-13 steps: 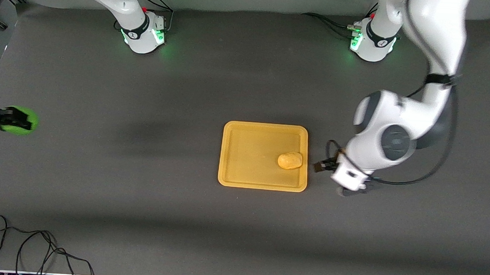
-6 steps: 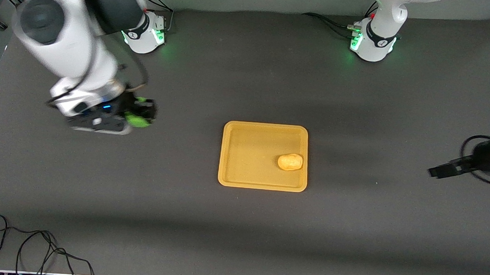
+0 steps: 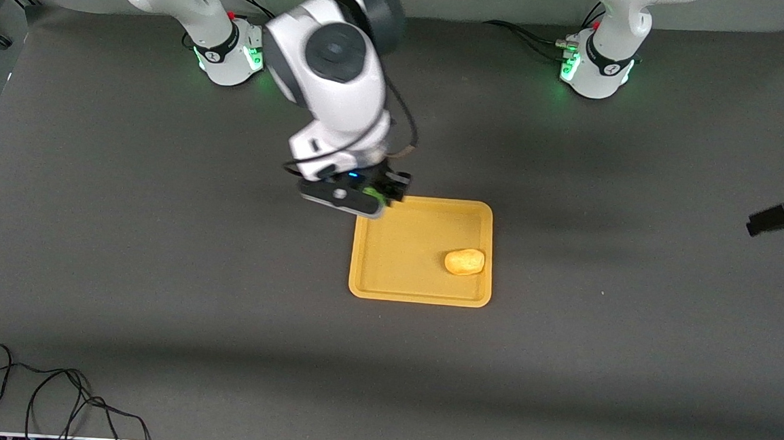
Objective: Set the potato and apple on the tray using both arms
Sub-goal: 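Carry the green apple with the right gripper over the tray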
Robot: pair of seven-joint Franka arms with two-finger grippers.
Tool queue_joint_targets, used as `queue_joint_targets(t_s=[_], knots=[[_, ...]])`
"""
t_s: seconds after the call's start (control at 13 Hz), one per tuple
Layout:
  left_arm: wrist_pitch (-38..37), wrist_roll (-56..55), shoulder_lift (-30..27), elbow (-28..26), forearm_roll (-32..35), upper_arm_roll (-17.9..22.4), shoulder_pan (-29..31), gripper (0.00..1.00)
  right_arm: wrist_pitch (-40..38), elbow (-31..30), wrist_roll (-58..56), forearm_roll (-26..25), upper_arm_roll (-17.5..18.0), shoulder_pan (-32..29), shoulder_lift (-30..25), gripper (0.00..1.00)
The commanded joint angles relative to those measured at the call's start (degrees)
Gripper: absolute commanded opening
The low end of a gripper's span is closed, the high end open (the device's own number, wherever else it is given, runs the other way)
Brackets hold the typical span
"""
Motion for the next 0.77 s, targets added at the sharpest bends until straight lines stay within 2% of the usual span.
queue_joint_targets(t_s=[0.0, 0.15, 0.38, 0.54, 0.69], knots=[[-2.0, 5.3, -7.5, -8.6, -1.2, 0.5, -0.4, 0.99, 5.2, 6.1, 3.2, 0.5, 0.8, -0.1, 10.2, 0.29], [-2.1, 5.3, -8.9, -9.4, -4.2, 0.6, -0.1, 0.99, 9.0, 5.7, 3.2, 0.5, 0.8, 0.1, 13.9, 0.29], [-1.4, 5.0, -9.0, -9.5, -4.9, 0.4, -0.6, 0.99, 13.5, 5.5, 2.8, -1.5, 0.8, 0.1, 19.3, 0.29], [-1.4, 5.0, -8.5, -9.4, -5.1, 0.4, -0.8, 0.99, 19.1, 0.3, 2.5, -2.3, 0.8, 0.0, 19.7, 0.29], [-1.6, 4.4, -8.3, -9.0, -5.1, 0.4, -0.7, 0.99, 23.1, -0.8, 2.5, -2.3, 0.8, -0.1, 20.2, 0.29]])
